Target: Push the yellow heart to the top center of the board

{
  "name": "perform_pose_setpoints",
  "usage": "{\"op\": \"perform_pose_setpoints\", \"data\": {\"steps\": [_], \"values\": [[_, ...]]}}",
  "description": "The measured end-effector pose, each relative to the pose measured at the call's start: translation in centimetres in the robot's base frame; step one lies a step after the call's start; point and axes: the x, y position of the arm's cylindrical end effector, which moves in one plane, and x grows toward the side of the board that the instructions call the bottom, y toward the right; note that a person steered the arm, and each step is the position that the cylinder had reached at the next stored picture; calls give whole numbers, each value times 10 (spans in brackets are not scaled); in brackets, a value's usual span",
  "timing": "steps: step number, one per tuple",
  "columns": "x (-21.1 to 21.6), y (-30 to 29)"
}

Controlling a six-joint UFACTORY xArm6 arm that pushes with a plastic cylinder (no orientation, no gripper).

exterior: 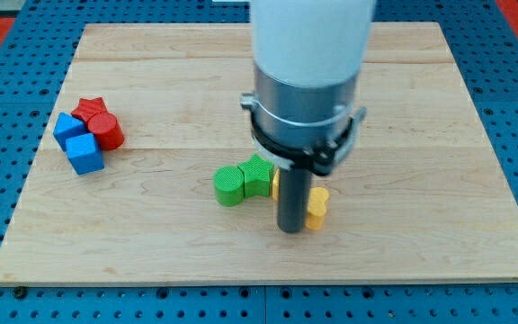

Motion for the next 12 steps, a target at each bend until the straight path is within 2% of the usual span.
{"op": "perform_pose_setpoints", "data": {"steps": [1,2,4,7,11,12], "values": [[44,28],[28,58],[-7,18],[-102,29],[-116,55],[-80,55]]}}
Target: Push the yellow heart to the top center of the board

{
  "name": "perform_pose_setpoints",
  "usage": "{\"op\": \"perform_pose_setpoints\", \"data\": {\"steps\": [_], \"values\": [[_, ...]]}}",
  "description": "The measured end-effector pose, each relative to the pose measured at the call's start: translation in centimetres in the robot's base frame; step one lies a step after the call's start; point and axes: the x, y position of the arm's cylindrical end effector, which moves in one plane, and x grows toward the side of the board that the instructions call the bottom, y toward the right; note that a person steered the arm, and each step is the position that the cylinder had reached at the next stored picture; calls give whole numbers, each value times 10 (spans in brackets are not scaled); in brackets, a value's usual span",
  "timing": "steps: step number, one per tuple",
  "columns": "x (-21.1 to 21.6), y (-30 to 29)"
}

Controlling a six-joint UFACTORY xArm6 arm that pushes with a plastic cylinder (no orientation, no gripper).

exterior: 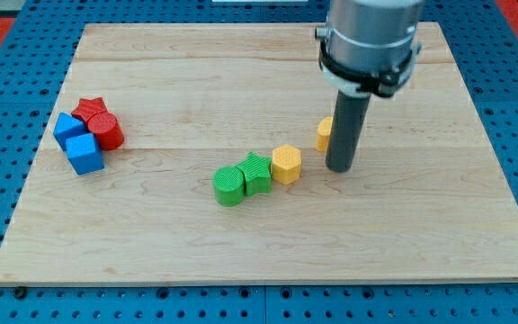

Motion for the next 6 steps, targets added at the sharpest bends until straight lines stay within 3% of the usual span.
{"op": "perform_pose_setpoints", "data": {"steps": [1,2,6], "values": [[6,28],[-29,35],[-184,-124]]}}
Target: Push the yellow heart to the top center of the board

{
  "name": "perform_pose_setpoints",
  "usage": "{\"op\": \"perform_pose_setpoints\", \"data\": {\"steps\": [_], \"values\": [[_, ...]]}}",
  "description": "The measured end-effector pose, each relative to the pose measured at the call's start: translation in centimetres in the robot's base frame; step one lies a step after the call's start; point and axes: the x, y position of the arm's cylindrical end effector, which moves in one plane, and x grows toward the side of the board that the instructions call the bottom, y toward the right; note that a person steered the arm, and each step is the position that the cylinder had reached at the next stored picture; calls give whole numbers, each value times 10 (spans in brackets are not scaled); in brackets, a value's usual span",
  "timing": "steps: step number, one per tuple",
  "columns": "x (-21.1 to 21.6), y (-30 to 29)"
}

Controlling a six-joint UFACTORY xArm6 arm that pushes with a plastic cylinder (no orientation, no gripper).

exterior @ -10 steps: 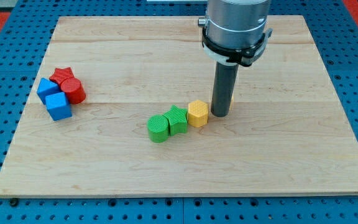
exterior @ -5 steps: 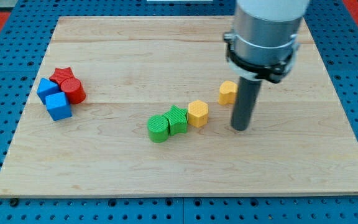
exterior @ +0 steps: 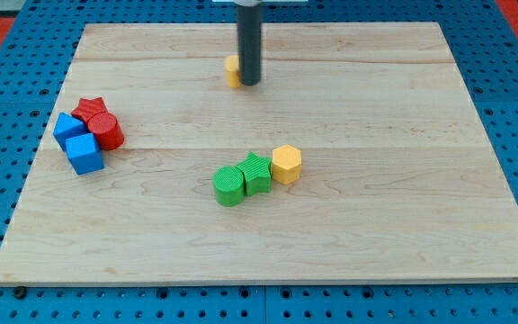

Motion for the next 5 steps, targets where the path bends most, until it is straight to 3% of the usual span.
{"op": "perform_pose_setpoints", "data": {"steps": [1,2,3,4,5], "values": [[24,1],[-1,-31],[-53,-3],[-62,-19],[-63,-112]]}}
